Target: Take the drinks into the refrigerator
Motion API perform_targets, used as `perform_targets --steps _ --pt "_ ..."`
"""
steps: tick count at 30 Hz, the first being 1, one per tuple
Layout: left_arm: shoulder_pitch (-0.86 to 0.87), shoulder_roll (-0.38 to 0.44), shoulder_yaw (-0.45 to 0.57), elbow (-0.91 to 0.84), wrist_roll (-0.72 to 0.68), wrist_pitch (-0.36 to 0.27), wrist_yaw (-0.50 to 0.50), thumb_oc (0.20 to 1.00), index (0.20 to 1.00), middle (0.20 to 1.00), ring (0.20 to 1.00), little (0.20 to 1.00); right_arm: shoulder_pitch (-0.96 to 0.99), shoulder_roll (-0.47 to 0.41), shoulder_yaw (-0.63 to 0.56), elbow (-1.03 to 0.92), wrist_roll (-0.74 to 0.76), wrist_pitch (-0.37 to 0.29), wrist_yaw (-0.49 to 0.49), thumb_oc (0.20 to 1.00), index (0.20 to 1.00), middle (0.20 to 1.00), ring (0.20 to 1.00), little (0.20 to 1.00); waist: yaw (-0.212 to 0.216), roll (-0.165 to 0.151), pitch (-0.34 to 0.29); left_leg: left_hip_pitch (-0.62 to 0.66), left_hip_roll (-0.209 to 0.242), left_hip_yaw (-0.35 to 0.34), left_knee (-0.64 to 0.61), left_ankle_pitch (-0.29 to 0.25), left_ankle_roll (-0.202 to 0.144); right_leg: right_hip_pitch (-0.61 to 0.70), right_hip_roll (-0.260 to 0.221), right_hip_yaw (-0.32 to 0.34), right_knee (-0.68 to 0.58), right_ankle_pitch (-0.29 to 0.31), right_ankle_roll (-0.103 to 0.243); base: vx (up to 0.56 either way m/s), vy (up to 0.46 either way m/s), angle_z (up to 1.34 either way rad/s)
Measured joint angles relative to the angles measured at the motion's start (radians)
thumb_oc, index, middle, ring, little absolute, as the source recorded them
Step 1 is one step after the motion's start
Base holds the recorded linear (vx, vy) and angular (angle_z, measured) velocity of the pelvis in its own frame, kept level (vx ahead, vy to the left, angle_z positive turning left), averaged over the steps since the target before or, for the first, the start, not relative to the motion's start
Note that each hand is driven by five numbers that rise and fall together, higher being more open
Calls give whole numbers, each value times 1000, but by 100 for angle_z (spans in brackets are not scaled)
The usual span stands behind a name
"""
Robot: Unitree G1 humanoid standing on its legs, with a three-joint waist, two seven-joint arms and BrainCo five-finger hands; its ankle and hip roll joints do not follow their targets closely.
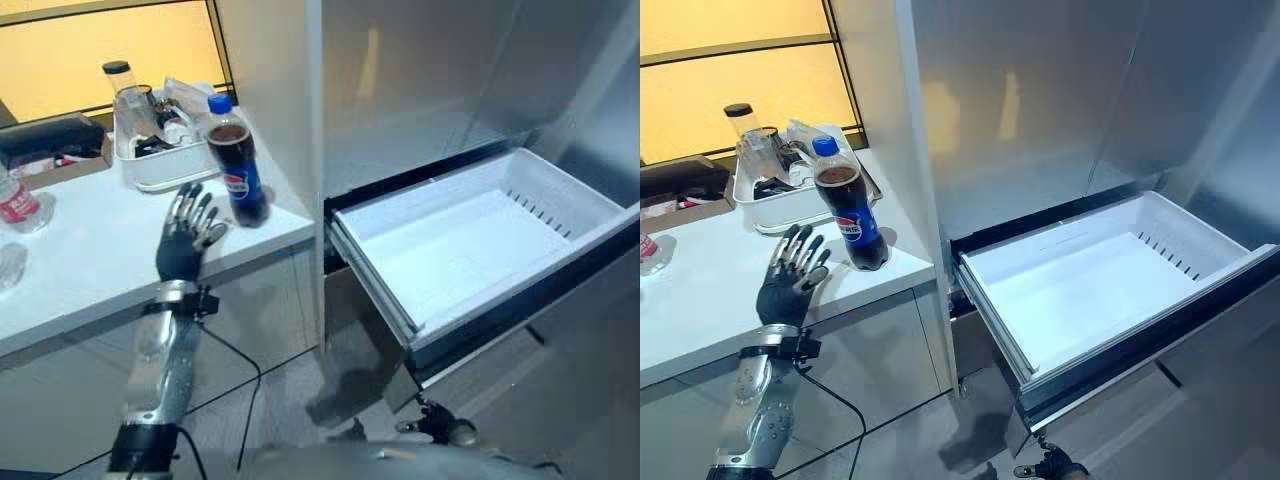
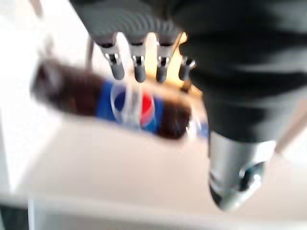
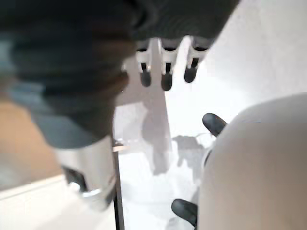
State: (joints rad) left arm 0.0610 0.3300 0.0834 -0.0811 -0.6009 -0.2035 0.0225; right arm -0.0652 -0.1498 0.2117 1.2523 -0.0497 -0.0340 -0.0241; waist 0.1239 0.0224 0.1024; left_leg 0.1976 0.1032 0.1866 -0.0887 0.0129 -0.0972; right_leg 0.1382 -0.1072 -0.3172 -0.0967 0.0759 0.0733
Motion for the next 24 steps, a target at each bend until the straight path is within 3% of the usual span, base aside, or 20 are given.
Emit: perform_targets --steps 13,24 --pt "-25 2 55 146 118 2 131 1000 1000 1000 1000 1000 18 0 -1 -24 0 3 -13 1000 1000 1000 1000 1000 -5 3 -12 0 1 2 -3 0 0 -3 0 0 0 0 0 14 -11 -2" --pt "-135 45 8 289 244 27 139 1000 1000 1000 1000 1000 17 -4 26 -33 0 2 -19 1000 1000 1000 1000 1000 -27 -1 -20 0 1 4 -4 0 0 -4 1 3 0 0 0 0 0 0"
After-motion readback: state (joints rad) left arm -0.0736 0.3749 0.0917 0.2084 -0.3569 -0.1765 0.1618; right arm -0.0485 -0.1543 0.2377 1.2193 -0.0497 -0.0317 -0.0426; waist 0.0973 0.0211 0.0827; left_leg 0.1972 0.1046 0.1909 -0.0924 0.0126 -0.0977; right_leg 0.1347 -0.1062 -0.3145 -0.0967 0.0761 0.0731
